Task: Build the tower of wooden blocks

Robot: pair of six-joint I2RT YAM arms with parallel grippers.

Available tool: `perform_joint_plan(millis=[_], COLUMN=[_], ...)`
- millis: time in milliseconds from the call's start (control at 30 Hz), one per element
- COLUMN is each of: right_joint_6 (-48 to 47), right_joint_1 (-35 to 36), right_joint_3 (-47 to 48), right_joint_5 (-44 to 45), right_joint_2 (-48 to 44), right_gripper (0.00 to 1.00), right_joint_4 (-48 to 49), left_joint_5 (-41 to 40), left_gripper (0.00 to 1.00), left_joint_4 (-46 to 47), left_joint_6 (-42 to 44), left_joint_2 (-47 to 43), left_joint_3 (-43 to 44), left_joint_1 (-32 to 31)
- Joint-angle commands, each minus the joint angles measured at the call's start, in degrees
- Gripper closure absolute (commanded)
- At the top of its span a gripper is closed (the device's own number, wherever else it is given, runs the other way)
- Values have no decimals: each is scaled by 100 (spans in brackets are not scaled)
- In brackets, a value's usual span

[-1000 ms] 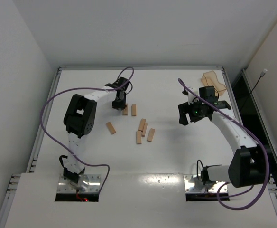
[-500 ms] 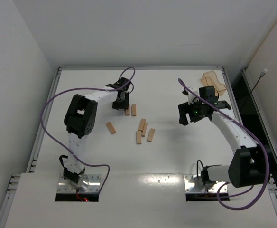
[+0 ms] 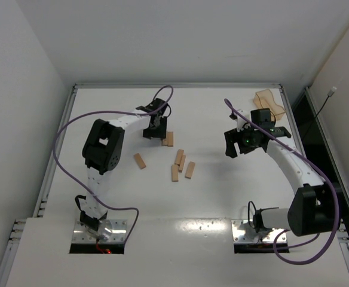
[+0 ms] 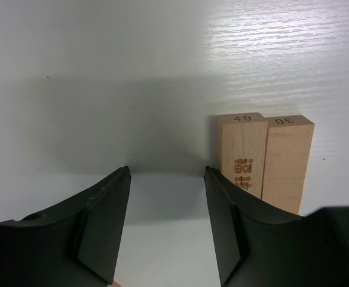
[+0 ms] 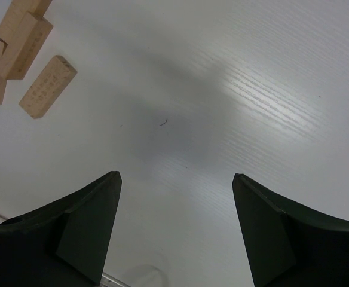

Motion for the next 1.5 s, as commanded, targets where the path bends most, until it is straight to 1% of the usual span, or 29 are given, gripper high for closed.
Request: perform_joint_plan(millis=[0, 33, 67, 133, 233, 333, 467, 533, 600, 633, 733, 767, 833, 867, 900, 1000, 1100, 1300, 1367, 1467], right_joint_6=[13, 13, 13, 13, 13, 13, 13, 13, 13, 13, -109, -110, -163, -215, -215, -338, -391, -391, -391, -391], right_joint_1=[-29, -29, -29, -29, -29, -29, -29, 23, 24, 24, 77, 138, 191, 191, 252, 305, 305, 305, 305, 252], right_joint_3=[-10, -10, -10, -10, -63, -63, -115, -168, -168, -220, -221, -221, -168, -168, -107, -107, -107, -168, -168, -230], right_joint_5=[-119, -119, -119, -119, -119, -66, -66, -66, -145, -259, -383, -444, -444, -392, -392, -261, -137, -31, 21, 21], right_joint_2=[-139, -139, -139, -139, -139, -191, -245, -245, -306, -306, -253, -201, -201, -148, -148, -86, -86, -209, -270, -332], right_gripper=[27, 27, 27, 27, 27, 27, 27, 27, 27, 27, 29, 29, 29, 29, 29, 29, 29, 29, 29, 29], right_joint_4=[87, 87, 87, 87, 140, 140, 140, 140, 88, 87, -97, -167, -168, -168, -168, -168, -168, -220, -220, -220], left_joint_5=[47, 46, -67, -261, -639, -692, -631, -238, -60, 149, 335, 606, 958, 1308, 1486, 1750, 1751, 1681, 1593, 1225], left_gripper=[50, 45, 43, 41, 41, 41, 49, 51, 57, 57, 57, 57, 53, 51, 49, 47, 45, 45, 45, 45], left_joint_4=[30, 30, 30, -23, -84, -84, -32, -31, -31, -84, -146, -146, -146, -146, -93, -93, -93, -146, -146, -146], left_joint_6=[-109, -162, -232, -232, -372, -426, -479, -479, -539, -540, -619, -619, -671, -672, -672, -672, -619, -461, -461, -522], left_joint_2=[44, -8, -87, -141, -447, -948, -1704, -2115, -2389, -2512, -2961, -3049, -3251, -3252, -3339, -3497, -3498, -3015, -2901, -2620], left_joint_3=[172, 111, 50, -73, -275, -504, -995, -1146, -1435, -1550, -2015, -2130, -2472, -2587, -2779, -2991, -2992, -2939, -2878, -2756], left_joint_1=[-122, -122, -175, -175, -175, -122, -122, -122, -122, -183, -245, -245, -245, -306, -307, -736, -1044, -1572, -1678, -1678])
